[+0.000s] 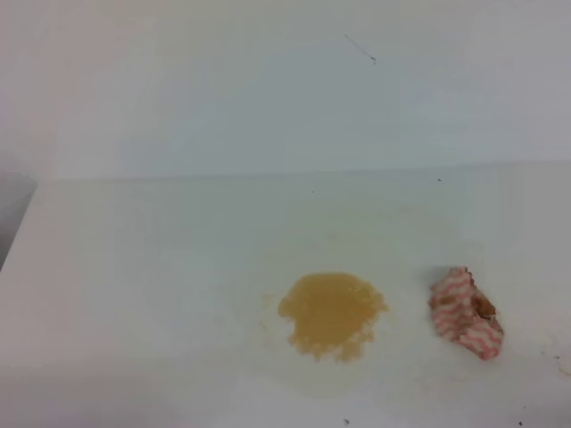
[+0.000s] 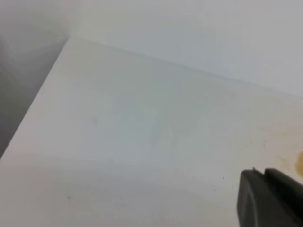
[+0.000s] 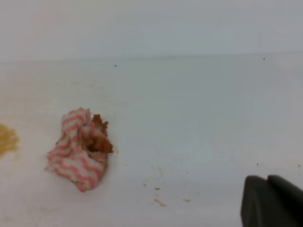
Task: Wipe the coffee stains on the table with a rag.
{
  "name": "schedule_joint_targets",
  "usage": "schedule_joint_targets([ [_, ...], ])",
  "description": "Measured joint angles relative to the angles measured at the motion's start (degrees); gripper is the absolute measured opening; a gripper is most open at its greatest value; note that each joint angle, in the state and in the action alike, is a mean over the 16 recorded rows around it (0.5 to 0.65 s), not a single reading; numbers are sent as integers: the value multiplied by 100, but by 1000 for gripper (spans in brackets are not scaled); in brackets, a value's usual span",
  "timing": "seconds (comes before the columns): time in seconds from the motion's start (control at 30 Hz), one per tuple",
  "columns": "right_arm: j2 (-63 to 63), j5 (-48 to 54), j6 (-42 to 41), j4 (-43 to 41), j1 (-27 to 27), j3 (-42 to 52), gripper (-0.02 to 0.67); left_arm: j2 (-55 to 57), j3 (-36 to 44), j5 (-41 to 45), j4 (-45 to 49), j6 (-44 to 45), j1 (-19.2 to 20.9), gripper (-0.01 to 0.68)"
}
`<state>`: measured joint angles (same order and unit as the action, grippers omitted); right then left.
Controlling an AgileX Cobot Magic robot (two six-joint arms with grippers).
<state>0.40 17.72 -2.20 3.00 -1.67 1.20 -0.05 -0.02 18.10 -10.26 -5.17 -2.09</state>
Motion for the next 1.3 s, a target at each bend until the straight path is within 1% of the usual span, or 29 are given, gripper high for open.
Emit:
schedule_joint_targets([
  [0.3, 0, -41, 9, 40, 0, 12, -2, 0, 15, 0, -1, 0, -6, -1],
  [0.47, 0, -271, 12, 76, 0, 12, -2, 0, 15, -5, -1, 0, -9, -1],
  [1.0, 0, -1684, 92, 316, 0, 24, -2, 0, 0, 0, 0, 0, -10, -1],
  [1.3, 0, -2436, 504, 607, 0, 59, -2, 0, 0, 0, 0, 0, -10, -1],
])
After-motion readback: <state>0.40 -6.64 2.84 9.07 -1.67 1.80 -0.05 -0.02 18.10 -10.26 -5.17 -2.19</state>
